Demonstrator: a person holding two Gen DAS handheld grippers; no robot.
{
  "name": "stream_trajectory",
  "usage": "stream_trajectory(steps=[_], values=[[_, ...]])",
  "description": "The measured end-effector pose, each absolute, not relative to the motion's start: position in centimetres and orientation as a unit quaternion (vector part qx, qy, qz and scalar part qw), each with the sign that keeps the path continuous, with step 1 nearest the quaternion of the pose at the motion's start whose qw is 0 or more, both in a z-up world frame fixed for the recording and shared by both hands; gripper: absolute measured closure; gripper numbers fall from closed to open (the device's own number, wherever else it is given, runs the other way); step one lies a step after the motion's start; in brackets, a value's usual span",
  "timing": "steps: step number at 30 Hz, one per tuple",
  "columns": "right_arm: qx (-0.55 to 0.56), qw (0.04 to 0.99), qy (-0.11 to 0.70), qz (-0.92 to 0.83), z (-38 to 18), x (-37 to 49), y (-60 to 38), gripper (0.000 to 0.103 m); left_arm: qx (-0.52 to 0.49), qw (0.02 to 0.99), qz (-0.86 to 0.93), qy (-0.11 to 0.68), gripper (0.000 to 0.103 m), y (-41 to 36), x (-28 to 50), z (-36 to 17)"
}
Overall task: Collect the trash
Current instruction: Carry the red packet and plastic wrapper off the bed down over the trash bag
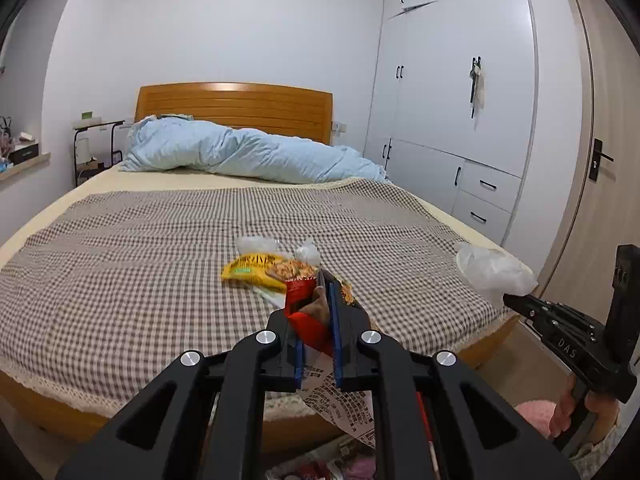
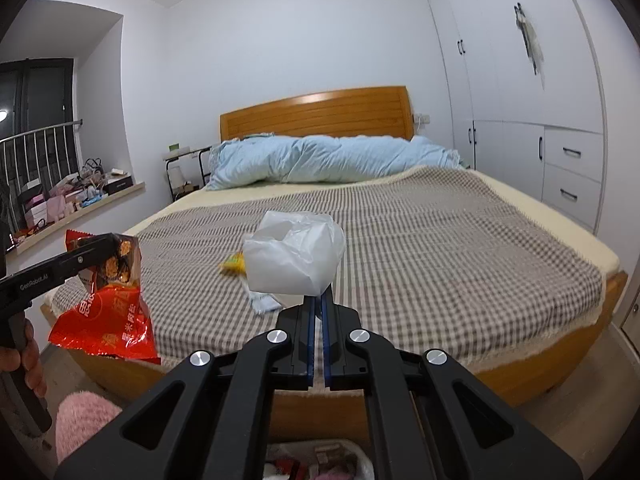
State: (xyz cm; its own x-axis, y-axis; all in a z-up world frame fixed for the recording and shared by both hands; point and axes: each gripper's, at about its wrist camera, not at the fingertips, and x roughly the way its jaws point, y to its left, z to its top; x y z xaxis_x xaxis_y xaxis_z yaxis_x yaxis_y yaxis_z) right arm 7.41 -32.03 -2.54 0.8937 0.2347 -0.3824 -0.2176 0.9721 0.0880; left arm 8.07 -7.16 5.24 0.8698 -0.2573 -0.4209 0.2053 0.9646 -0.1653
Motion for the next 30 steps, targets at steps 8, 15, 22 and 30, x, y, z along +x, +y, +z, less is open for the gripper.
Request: stream_trajectory(steps=[8, 15, 22, 30], values=[[0.017, 0.966, 0.228, 0.125, -5.1, 5.4, -31.5, 0.100, -0.052, 0.963, -0.125, 0.234, 0.095, -7.1, 5.9, 2.8], [0.010, 0.960, 0.243, 0.135, -7.9, 4.3, -30.8, 0.100, -0.058, 0.955, -0.135, 0.257, 0.095, -7.5, 5.1, -0.7], [0.025, 0.953, 0.264, 0.149, -12.1, 4.2, -30.6, 0.100, -0.063, 0.953, -0.135, 0.264, 0.095, -7.7, 5.0, -3.8], [0.001, 0.945, 0.286, 0.157, -15.5, 4.7, -29.3, 0.100, -0.063, 0.946, -0.150, 0.280, 0.095, -8.2, 5.9, -8.4]])
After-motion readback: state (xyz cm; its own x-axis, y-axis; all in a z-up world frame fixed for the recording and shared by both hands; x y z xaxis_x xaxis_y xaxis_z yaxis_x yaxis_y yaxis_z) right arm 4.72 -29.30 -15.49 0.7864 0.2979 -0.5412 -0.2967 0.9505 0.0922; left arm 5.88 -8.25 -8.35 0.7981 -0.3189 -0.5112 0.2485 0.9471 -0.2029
